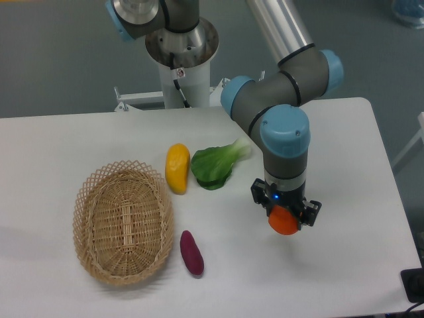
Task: Pick up the orange from the table
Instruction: 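Hold the orange raised above the table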
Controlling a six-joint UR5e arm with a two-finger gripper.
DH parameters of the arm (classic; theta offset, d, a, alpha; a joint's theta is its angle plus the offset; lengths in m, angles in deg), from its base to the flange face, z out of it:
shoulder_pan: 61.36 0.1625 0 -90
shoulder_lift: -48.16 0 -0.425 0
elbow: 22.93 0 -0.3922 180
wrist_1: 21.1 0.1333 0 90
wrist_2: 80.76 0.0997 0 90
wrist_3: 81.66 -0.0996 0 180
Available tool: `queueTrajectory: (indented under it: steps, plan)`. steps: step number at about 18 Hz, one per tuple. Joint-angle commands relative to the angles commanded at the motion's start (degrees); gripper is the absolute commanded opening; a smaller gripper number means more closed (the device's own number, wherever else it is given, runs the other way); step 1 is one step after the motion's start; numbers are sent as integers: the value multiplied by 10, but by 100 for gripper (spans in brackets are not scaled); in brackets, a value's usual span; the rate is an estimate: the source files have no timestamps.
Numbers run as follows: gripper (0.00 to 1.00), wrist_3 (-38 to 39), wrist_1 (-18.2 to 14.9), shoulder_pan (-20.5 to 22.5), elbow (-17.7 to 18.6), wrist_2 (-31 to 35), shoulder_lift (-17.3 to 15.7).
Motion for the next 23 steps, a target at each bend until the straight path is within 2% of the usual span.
queueTrajectory:
  steps: [5,23]
  plan:
    - [64,-8,-16,-1,-10,2,0]
    - [64,-7,-13,-2,-3,8,-2]
